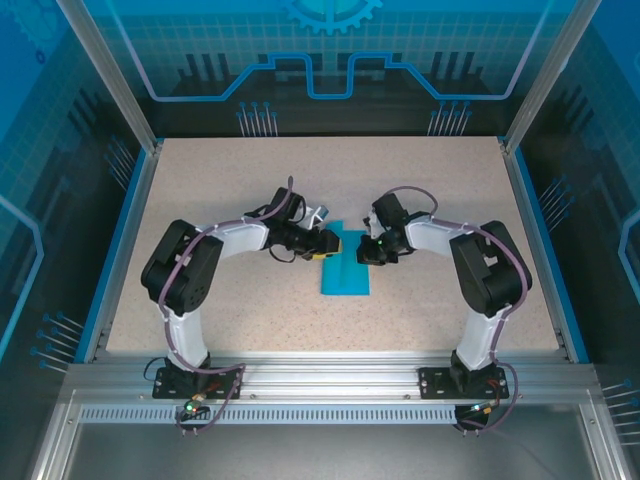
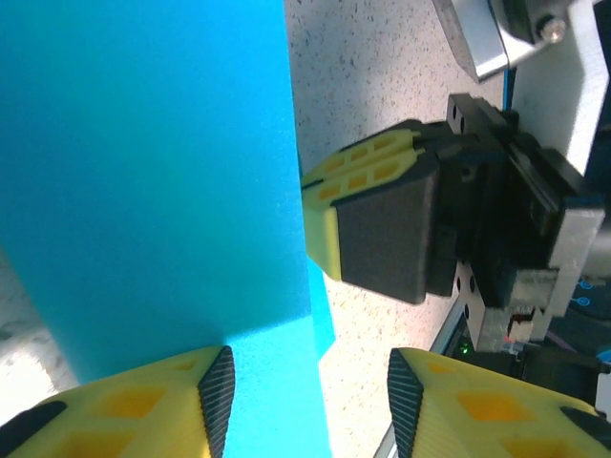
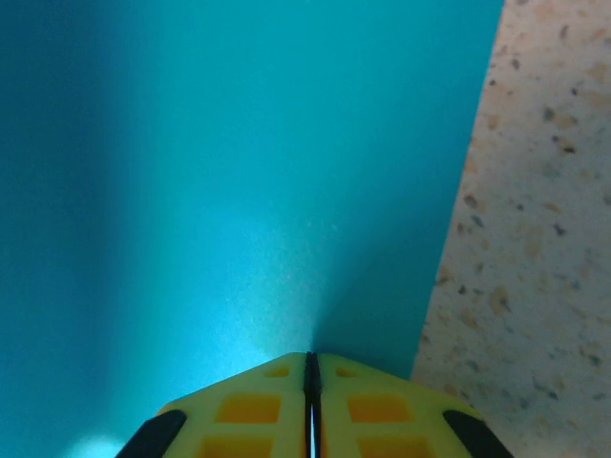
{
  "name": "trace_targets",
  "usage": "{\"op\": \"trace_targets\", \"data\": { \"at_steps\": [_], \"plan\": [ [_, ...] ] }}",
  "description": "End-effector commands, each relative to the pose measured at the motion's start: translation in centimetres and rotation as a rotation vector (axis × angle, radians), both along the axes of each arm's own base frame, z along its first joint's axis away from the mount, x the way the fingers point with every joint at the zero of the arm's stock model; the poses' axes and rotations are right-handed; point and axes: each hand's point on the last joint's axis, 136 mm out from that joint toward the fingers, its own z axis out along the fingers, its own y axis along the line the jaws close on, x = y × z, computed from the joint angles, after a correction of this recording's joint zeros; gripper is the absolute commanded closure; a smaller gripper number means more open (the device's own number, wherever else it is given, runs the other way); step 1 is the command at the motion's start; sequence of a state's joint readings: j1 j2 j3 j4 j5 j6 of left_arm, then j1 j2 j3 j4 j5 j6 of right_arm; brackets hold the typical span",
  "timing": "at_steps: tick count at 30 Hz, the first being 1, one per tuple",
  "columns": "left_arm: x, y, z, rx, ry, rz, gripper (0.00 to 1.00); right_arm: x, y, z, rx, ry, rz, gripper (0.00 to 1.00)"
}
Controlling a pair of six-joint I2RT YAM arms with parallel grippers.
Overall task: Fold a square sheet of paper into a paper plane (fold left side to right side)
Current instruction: First fold in half a square sheet of paper at the center of the table.
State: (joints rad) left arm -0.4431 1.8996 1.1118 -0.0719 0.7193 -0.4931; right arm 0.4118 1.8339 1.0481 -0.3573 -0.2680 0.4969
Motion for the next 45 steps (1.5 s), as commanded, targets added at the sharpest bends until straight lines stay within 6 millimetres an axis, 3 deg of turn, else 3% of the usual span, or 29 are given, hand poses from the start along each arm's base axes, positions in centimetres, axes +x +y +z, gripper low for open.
{"op": "trace_targets", "data": {
  "at_steps": [1,8,12,20,28,34,36,45],
  "plan": [
    [0.6,-1.1,0.8,-0.028,-0.005,-0.017,0.57,0.4,-0.1,2.7,0.026,-0.077,-0.010,0.86],
    [0.5,-1.2,-0.1,0.007,-0.004,-0.025,0.83,0.8,-0.2,6.7,0.161,-0.166,-0.044,0.71],
    [0.4,-1.2,-0.2,0.016,-0.004,-0.030,0.93,1.0,1.2,8.5,0.313,-0.195,-0.035,0.53],
    [0.2,-1.4,-0.2,0.021,-0.003,-0.036,0.99,1.0,3.1,7.6,0.401,-0.111,-0.017,0.49],
    [0.2,-1.4,-0.2,0.022,-0.001,-0.035,0.99,0.7,4.1,6.1,0.400,-0.042,-0.006,0.60],
    [0.2,-1.3,0.1,0.026,-0.004,-0.032,0.99,0.7,3.9,5.8,0.375,-0.030,-0.001,0.92],
    [0.0,-1.0,0.6,0.034,-0.018,-0.028,0.98,0.6,3.5,5.4,0.339,-0.023,-0.005,0.99],
    [-0.4,1.0,0.9,0.160,-0.049,0.007,0.69,0.6,0.2,3.3,0.089,-0.004,-0.025,1.00]
  ]
}}
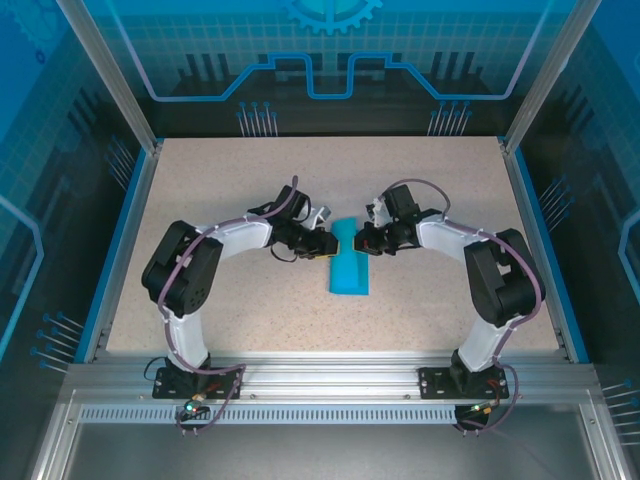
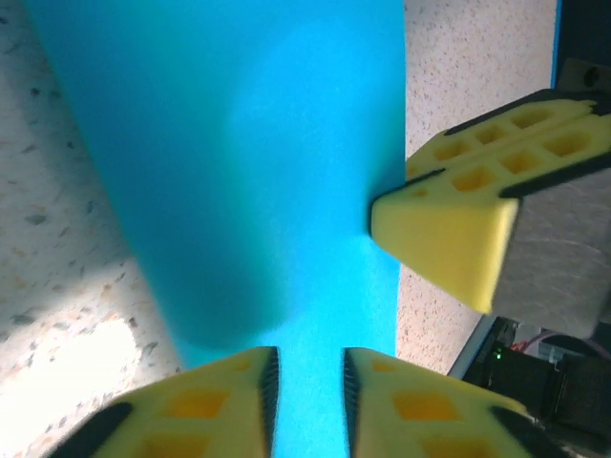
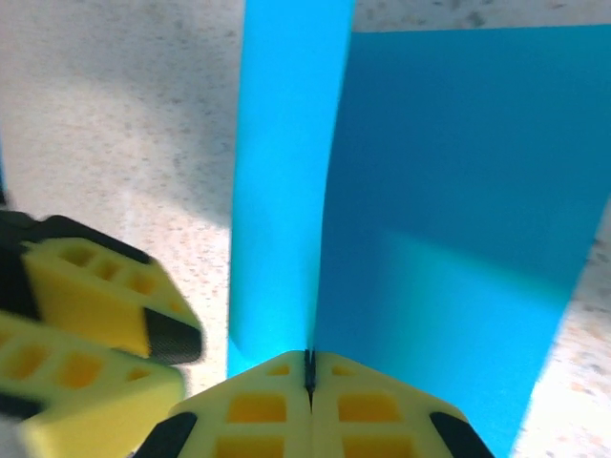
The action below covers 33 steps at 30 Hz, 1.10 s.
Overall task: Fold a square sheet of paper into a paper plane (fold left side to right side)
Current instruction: First fold in half a square sheet of paper at the center of the table.
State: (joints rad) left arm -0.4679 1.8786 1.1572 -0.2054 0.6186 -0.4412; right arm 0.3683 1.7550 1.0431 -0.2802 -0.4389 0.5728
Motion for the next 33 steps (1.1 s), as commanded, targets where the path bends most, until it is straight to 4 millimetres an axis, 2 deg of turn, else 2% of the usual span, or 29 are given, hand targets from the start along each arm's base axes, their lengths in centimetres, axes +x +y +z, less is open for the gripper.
{"op": "trace_targets", "data": {
  "at_steps": [1,5,10,21,26,28,33],
  "plan": [
    [-0.1,0.8,0.8,0.063,-0.028,0.009,0.67,-0.7,-1.7,-1.6,-0.149,0.041,0.009,1.00],
    [0.2,1.2,-0.4,0.105,0.001,0.030,0.55,-1.0,-2.6,-2.5,-0.201,0.061,0.000,1.00],
    [0.3,0.6,-1.3,0.143,0.022,0.022,0.52,-1.0,-3.1,-3.1,-0.234,0.069,-0.008,0.99],
    [0.4,-0.5,-3.7,0.215,0.088,0.024,0.51,-1.0,-2.9,-3.6,-0.240,0.075,-0.001,0.98],
    [0.3,-0.5,-5.0,0.253,0.121,0.038,0.55,-1.0,-3.0,-3.7,-0.245,0.076,-0.005,0.96],
    [0.3,-0.5,-5.4,0.263,0.130,0.042,0.57,-1.0,-3.0,-3.7,-0.244,0.074,-0.007,0.93],
    [-0.1,-0.4,-6.3,0.293,0.143,0.042,0.58,-0.8,-3.5,-2.9,-0.258,0.036,-0.027,0.78]
  ]
}}
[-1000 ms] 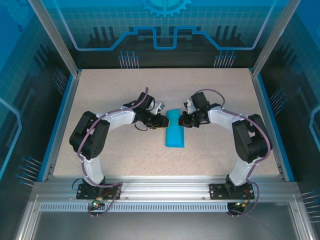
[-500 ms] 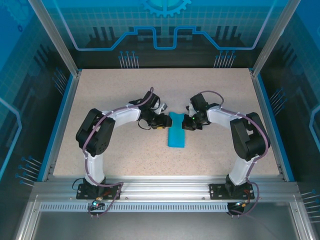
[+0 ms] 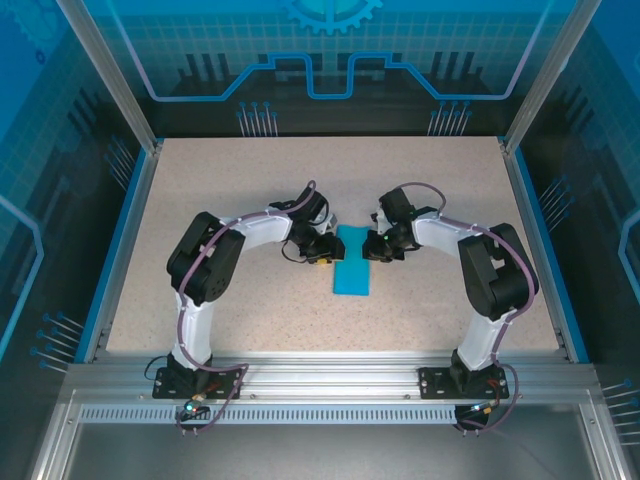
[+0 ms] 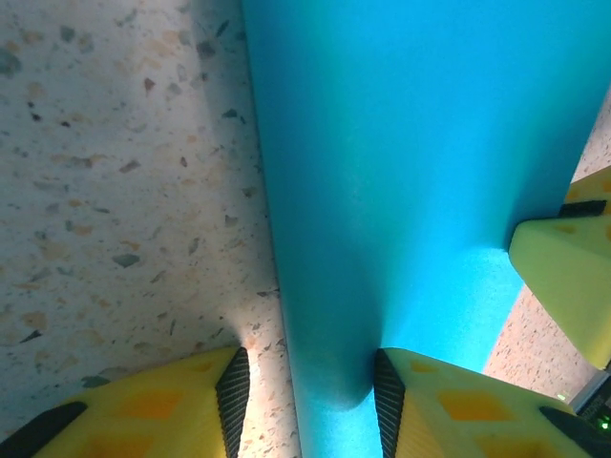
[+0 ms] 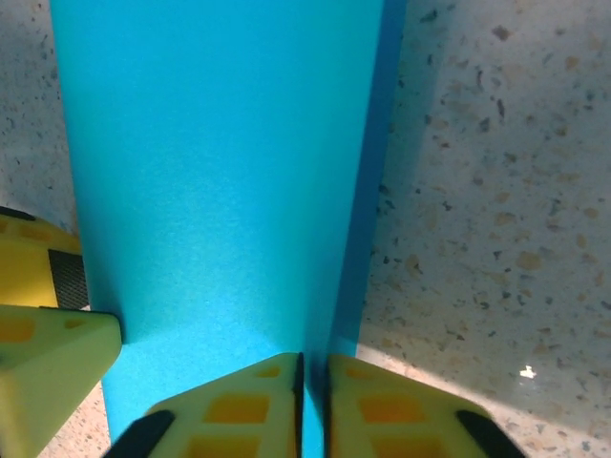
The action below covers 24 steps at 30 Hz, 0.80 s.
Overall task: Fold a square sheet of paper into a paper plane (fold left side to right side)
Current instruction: First fold in half a square sheet of paper at the center of the table.
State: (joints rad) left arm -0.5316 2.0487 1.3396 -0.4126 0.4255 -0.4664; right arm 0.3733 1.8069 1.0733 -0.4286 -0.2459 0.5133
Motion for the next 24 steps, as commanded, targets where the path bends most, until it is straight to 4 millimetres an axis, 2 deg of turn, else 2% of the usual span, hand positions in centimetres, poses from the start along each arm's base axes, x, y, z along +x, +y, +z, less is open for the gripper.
{"op": "trace_targets", "data": {
  "at_steps": [1,12,21,24],
  "plan": [
    [-0.8,0.1,-1.5,0.054,0.044,0.005,0.58,0.2,-0.4,0.9,-0.032,-0.041,-0.010,0.75],
    [-1.1,0.1,-2.5,0.089,0.066,0.001,0.58,0.3,-5.2,4.3,-0.134,-0.200,-0.182,0.48],
    [-1.3,0.5,-3.1,0.119,0.078,0.000,0.58,-0.3,-6.6,6.4,-0.049,-0.303,-0.267,0.25],
    [-1.3,0.8,-3.2,0.141,0.077,0.003,0.59,-0.6,-7.2,6.7,-0.050,-0.317,-0.287,0.21]
  ]
}}
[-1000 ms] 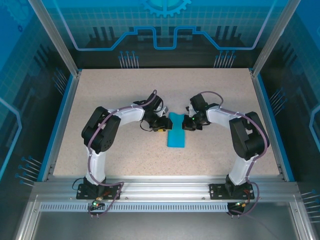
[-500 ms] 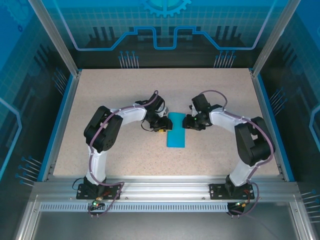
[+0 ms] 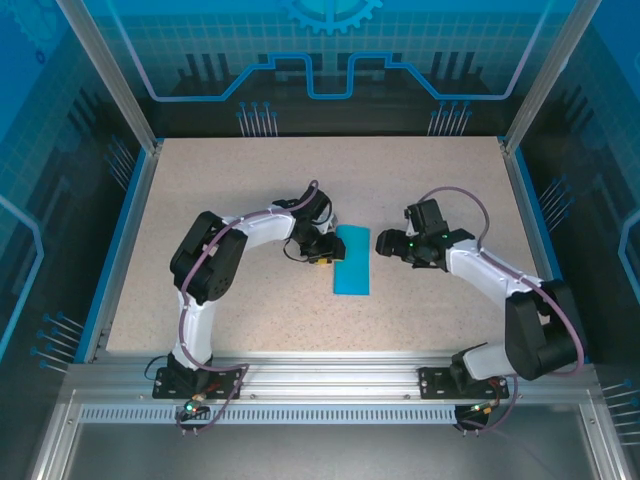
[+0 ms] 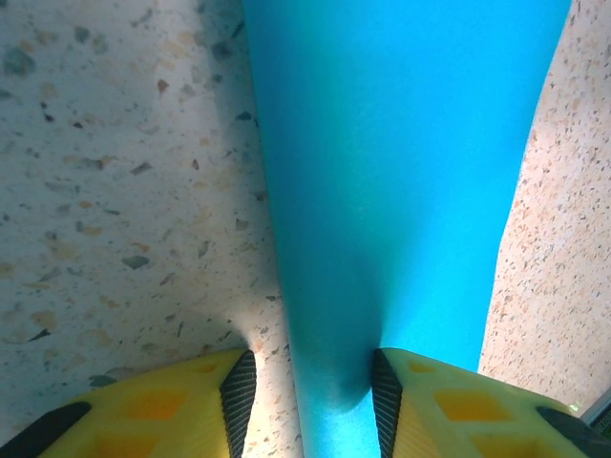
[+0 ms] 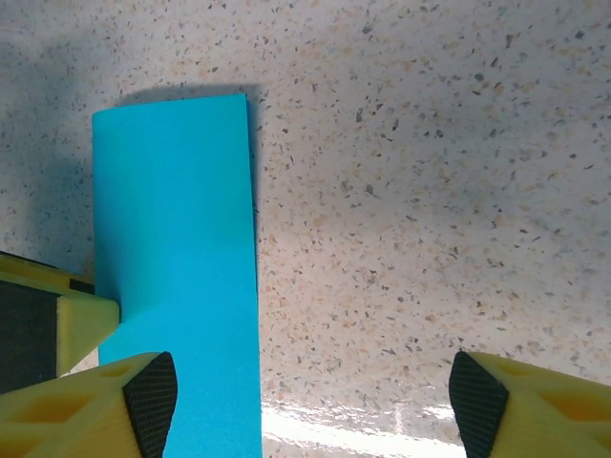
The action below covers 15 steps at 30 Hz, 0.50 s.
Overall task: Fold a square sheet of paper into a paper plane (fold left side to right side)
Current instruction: First fold in half a square sheet of paper at the center of the table.
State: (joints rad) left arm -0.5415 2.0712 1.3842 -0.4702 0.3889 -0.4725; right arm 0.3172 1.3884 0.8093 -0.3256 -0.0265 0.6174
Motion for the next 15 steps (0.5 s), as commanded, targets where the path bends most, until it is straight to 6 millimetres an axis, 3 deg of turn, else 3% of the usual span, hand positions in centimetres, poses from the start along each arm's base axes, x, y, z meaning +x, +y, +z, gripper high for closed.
{"op": "trace_targets", "data": {
  "at_steps": [1,15],
  "plan": [
    [-1.32,0.73,-2.90,0.097,0.060,-0.004,0.59,0.52,-0.95,1.00,0.012,-0.053,-0.045,0.20],
    [-1.42,0.92,-3.17,0.113,0.065,-0.009,0.63,0.12,-1.72,0.66,0.002,-0.043,-0.061,0.18]
  ]
}}
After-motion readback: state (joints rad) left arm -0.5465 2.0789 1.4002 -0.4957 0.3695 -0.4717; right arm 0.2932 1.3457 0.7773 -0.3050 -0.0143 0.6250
